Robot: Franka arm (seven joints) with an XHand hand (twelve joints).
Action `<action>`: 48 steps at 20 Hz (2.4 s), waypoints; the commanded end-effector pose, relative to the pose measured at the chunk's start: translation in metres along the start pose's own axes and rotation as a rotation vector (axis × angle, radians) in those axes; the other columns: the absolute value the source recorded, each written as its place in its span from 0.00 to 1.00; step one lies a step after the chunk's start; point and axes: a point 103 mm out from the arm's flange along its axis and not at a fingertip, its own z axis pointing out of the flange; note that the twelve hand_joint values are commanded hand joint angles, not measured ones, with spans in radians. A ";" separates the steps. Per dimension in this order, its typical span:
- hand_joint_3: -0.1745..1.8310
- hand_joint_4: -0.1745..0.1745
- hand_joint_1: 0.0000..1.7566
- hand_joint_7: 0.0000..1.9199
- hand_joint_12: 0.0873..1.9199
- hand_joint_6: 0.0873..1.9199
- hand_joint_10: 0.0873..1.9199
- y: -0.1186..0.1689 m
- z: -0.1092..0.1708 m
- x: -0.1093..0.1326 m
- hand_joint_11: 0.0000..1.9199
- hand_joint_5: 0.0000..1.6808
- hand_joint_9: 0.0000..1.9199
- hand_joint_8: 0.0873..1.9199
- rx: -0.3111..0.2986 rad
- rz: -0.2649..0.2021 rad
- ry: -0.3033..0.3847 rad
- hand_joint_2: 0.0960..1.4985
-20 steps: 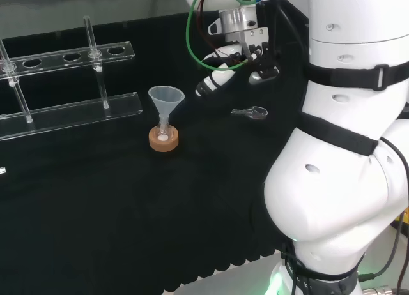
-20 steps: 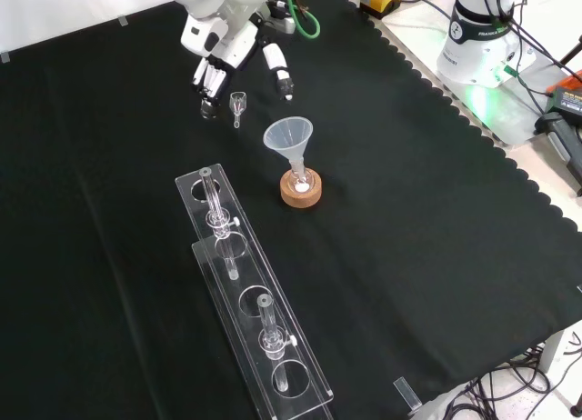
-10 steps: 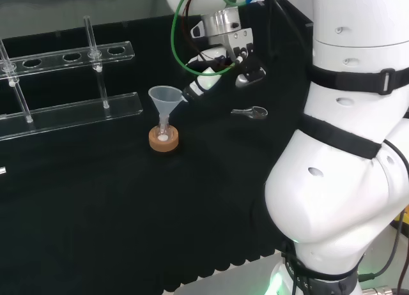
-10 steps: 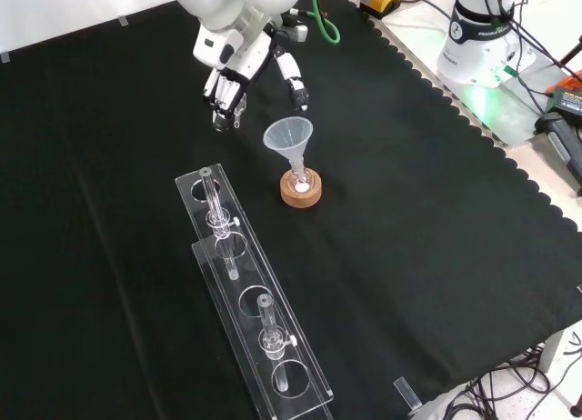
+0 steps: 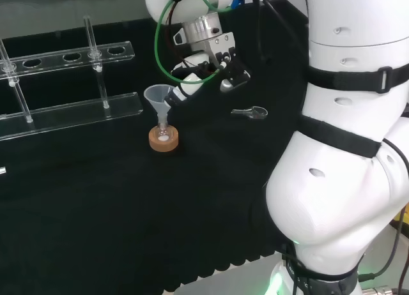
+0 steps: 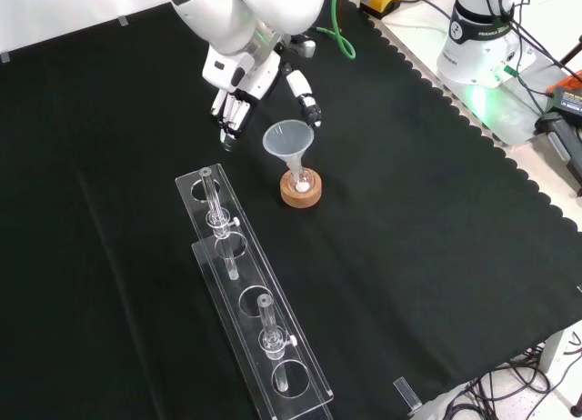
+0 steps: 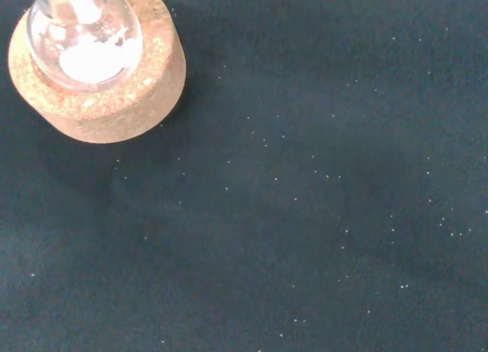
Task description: Remove the funnel from the round-bottom flask.
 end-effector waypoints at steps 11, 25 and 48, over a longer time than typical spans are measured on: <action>0.09 0.07 0.18 0.00 0.82 0.00 0.00 -0.033 -0.025 0.017 0.03 0.02 0.15 0.00 0.000 0.024 -0.147 0.38; 0.09 0.06 0.18 0.00 0.82 0.00 0.00 0.000 -0.025 0.043 0.03 0.02 0.14 0.00 0.049 -0.018 -0.185 0.38; 0.10 0.00 0.28 0.24 0.33 0.01 0.25 0.025 -0.014 0.035 0.77 0.29 0.59 0.49 -0.018 -0.046 -0.168 0.43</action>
